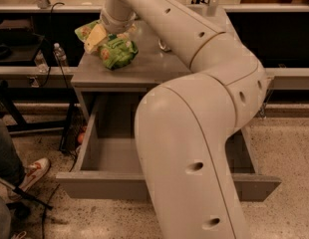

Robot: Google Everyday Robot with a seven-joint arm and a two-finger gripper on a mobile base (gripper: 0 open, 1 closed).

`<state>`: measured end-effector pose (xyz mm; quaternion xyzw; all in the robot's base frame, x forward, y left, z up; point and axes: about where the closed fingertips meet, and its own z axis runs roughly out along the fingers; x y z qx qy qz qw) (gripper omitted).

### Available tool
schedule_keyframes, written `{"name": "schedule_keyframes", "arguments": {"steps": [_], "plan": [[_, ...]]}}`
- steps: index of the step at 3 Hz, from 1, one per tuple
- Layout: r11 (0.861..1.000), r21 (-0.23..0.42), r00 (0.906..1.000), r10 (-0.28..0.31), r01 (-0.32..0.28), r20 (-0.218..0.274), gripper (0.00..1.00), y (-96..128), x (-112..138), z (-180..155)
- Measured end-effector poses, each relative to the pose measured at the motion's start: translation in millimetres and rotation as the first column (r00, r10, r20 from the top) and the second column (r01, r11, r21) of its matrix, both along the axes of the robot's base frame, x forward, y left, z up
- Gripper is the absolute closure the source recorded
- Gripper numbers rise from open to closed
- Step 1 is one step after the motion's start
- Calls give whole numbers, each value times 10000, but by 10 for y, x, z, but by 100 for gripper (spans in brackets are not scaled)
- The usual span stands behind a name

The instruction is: Place green rice chip bag into top drawer

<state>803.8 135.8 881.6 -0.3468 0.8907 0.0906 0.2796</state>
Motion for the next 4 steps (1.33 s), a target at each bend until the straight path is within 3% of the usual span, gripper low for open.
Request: {"name": "schedule_keyframes", "arguments": {"steps": [1, 2, 3, 4], "plan": [[9999, -15, 9997, -100, 99, -203, 13, -5, 54, -123], [10000, 19, 9994, -91, 92, -340, 37, -18, 58, -185], [9993, 165, 9985, 329, -322, -443, 59, -11, -23, -176], [9925, 472, 9920, 1150, -1126, -528, 83, -38, -215, -116]]}}
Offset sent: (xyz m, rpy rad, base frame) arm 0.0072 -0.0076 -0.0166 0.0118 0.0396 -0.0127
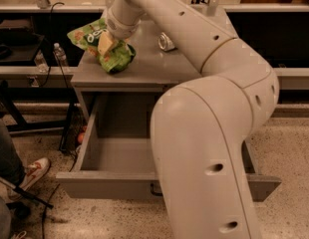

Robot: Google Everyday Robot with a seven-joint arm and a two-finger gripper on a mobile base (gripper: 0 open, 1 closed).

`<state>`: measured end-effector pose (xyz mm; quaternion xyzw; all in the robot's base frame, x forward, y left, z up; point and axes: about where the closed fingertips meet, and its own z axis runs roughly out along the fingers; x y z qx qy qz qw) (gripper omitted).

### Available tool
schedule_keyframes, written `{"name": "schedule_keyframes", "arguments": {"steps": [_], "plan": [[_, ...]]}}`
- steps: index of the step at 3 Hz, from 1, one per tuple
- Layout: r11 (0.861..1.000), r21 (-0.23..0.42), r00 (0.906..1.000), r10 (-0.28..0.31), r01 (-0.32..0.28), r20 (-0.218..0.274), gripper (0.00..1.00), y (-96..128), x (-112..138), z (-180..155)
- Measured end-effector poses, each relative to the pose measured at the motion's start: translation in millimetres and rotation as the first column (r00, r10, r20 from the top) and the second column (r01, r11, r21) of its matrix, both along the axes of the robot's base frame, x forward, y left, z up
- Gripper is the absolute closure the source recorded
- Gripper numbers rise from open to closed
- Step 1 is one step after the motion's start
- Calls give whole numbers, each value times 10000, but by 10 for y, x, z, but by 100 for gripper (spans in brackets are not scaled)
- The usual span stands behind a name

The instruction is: Place green rice chip bag into top drawer

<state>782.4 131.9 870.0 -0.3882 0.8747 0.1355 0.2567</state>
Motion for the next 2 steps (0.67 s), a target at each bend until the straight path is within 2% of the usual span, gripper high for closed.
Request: {"name": "schedule_keyframes", "arguments": {"steps": [1, 2], "plan": [[9933, 620, 9952, 981, -978, -20, 100, -95, -265, 107], [9840, 988, 9887, 1498, -1481, -100, 100, -713, -1008, 275]]}}
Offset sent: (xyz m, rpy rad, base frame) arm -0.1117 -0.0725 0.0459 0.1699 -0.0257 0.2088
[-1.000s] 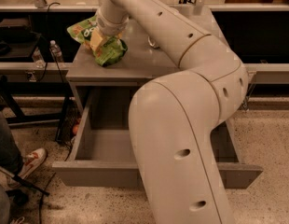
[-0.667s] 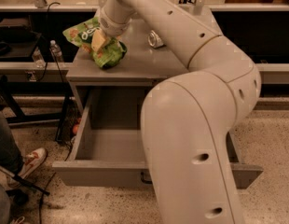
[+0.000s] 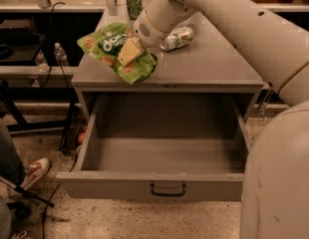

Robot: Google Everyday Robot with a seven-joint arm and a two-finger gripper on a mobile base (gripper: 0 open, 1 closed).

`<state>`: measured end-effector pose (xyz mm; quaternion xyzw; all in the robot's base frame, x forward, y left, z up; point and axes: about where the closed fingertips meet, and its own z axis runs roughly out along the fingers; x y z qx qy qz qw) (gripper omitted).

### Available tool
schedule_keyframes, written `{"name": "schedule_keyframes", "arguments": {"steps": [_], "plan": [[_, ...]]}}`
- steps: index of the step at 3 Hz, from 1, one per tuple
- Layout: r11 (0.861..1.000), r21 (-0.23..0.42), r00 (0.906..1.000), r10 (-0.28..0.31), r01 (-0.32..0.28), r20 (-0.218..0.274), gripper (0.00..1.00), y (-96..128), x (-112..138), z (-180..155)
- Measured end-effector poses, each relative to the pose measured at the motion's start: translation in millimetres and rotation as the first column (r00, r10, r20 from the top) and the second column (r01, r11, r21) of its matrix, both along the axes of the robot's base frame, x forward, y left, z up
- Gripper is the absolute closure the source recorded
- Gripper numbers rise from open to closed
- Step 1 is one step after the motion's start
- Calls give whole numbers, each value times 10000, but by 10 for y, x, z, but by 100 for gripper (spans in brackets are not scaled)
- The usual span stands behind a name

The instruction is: Place green rice chip bag into top drawer

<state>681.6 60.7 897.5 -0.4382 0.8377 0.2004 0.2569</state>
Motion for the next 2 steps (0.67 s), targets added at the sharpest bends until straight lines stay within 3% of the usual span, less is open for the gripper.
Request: {"name": "schedule_keyframes", "arguments": {"steps": [1, 2], "plan": [[10000, -2, 10000, 53, -53, -4, 100, -5, -26, -8], [9980, -68, 9980, 631, -632, -77, 100, -93, -338, -115]]}}
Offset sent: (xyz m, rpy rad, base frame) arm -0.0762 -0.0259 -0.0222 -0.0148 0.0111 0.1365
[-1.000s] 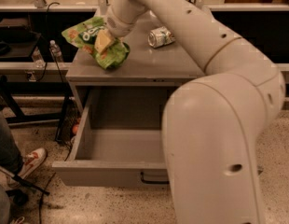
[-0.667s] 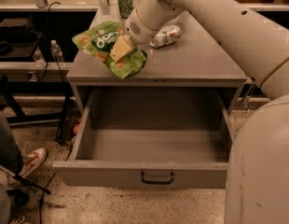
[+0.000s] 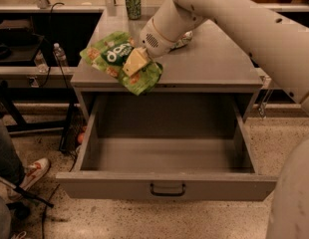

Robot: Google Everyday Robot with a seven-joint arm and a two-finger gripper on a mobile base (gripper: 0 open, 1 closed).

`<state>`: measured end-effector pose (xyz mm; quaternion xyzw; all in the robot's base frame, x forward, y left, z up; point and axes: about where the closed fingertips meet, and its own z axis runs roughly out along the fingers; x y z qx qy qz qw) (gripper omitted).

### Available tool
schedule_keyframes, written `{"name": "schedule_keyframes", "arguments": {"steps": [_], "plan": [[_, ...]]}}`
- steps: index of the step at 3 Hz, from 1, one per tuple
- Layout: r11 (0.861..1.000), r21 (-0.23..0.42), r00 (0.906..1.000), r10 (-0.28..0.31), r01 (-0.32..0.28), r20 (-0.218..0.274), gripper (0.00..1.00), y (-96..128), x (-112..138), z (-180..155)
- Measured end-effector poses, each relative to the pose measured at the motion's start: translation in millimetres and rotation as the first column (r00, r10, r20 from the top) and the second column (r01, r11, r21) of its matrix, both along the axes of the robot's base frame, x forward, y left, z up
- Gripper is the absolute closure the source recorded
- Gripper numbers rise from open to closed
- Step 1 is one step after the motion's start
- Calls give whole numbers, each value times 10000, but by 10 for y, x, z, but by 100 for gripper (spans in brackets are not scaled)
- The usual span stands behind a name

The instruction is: Place green rice chip bag into top drawer

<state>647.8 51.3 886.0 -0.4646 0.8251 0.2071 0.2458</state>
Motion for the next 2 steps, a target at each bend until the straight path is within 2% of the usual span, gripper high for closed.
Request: {"name": "schedule_keyframes", "arguments": {"steps": [1, 2], "plan": [[9967, -60, 9967, 812, -812, 6, 100, -196, -568, -235], [9864, -440, 9865, 1562, -1584, -495, 100, -266, -902, -497]]}}
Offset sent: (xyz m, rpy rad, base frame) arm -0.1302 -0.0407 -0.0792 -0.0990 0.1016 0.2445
